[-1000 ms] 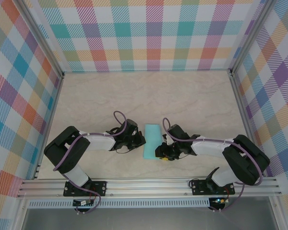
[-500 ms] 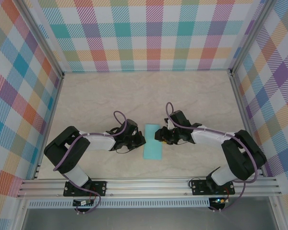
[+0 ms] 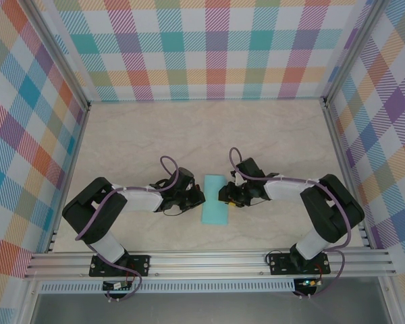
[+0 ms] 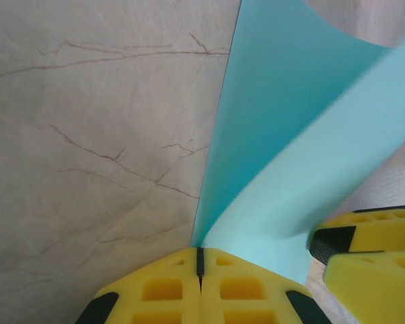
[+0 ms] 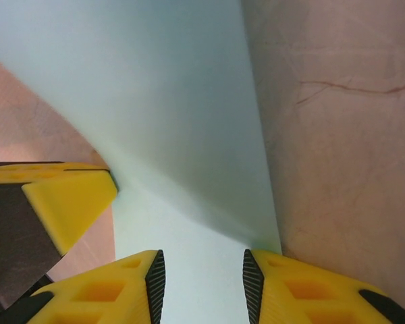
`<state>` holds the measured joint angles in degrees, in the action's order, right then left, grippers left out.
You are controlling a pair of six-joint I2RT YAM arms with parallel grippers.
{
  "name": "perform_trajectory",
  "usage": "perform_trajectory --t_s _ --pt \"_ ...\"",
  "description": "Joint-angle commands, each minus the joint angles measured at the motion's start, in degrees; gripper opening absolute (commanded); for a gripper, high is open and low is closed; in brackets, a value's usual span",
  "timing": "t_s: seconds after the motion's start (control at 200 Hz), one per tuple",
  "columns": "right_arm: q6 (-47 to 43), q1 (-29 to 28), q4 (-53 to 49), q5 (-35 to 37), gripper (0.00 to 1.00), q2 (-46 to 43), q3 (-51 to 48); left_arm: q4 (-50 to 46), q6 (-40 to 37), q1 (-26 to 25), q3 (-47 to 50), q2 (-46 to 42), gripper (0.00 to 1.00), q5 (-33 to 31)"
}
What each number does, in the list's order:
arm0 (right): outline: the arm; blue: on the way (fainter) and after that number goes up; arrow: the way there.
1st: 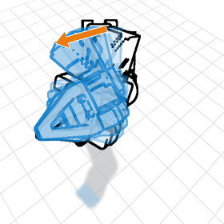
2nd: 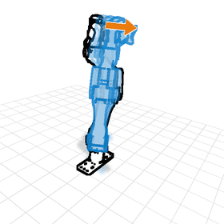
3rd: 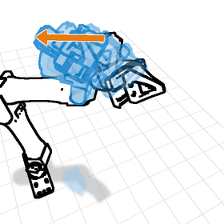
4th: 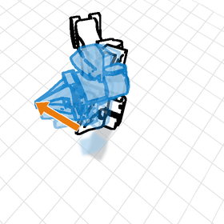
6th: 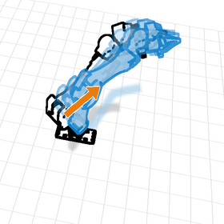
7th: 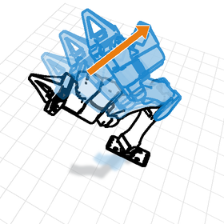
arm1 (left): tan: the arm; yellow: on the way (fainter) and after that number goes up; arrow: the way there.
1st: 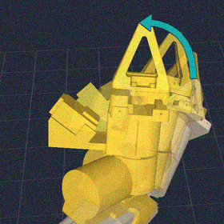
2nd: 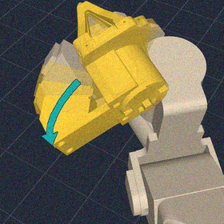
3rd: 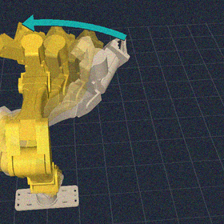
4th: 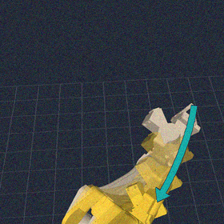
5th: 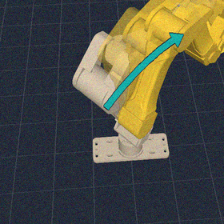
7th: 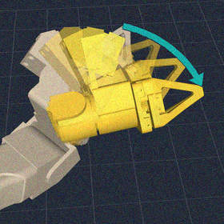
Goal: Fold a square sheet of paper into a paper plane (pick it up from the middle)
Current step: Fold the square sheet of paper in half at the center of the table.
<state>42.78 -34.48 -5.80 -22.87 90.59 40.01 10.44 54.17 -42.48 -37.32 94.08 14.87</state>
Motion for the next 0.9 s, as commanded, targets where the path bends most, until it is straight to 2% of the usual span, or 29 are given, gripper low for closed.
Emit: perform_trajectory --t_s 0.0,0.525,0.895 --pt "-1.7 0.4 -1.8 -1.6 0.39 -2.8 3.5 -7.6 -1.5 -0.8 1.2 3.1 0.02 -2.9" --pt "-4.1 3.9 0.3 -3.5 0.38 7.2 4.7 -8.1 -1.7 -0.8 1.6 2.6 0.02 -2.9" --pt "-5.5 4.6 -3.1 -4.6 0.38 4.2 9.9 -8.8 -1.7 -0.8 1.7 2.4 0.01 -3.2"
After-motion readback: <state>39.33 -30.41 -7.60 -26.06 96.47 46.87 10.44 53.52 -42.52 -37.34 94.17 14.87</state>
